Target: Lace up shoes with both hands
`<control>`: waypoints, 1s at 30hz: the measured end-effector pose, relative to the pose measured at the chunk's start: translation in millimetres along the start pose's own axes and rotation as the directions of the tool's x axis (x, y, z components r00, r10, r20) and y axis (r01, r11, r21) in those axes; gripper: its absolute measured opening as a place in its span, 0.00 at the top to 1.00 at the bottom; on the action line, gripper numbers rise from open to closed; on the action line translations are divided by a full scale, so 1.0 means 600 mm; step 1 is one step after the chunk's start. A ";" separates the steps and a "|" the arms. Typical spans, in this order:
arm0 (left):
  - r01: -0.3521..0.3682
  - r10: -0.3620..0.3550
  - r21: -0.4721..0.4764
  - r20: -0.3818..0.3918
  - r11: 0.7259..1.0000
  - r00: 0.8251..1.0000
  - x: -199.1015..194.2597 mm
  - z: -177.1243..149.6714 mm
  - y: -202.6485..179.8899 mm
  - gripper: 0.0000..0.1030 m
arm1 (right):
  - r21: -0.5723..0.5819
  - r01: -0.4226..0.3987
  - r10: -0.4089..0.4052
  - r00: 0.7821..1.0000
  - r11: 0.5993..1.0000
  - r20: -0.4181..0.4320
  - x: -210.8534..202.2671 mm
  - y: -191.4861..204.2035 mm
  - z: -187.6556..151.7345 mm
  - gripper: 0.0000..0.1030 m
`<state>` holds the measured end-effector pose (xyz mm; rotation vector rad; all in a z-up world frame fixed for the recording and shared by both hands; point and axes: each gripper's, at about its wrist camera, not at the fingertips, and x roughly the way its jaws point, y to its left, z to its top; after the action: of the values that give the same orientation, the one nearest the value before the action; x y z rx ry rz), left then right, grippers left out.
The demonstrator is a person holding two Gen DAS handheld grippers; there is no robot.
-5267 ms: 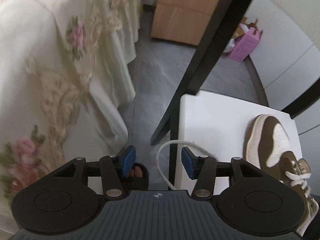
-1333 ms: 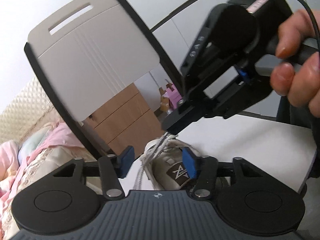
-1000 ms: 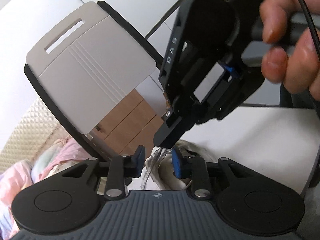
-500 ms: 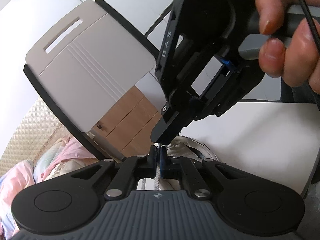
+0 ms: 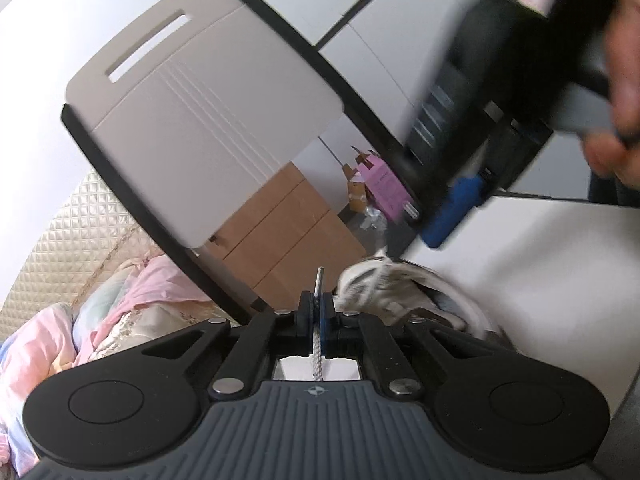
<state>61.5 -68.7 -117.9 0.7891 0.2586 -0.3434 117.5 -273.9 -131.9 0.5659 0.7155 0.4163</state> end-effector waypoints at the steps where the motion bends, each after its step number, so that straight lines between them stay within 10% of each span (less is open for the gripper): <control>1: 0.001 -0.001 0.000 -0.003 1.000 1.000 0.004 0.002 0.009 0.96 | -0.050 0.030 -0.030 1.000 0.998 -0.006 0.006 0.010 -0.004 0.67; 7: 0.046 -0.044 0.071 -0.030 0.996 0.999 0.052 -0.009 0.042 0.96 | -0.180 0.114 -0.121 0.992 0.977 -0.026 0.041 0.028 -0.020 0.72; 13: 0.188 -0.188 0.206 -0.019 0.960 0.982 0.085 -0.005 0.035 0.96 | 0.057 0.030 -0.028 0.999 0.998 -0.042 0.039 -0.026 -0.015 0.82; 18: 0.279 -0.292 0.338 -0.014 0.899 0.956 0.088 -0.013 0.012 0.96 | 0.349 -0.091 0.113 0.993 0.933 -0.043 0.035 -0.093 -0.016 0.83; 30: 0.377 -0.381 0.480 -0.092 0.792 0.920 0.100 0.001 -0.004 0.97 | 0.414 -0.122 0.153 0.987 0.902 -0.043 0.027 -0.102 -0.013 0.83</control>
<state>115.6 -83.0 -140.0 1.2417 0.3277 -0.8184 132.9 -309.8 -182.2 1.0080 0.8443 0.4217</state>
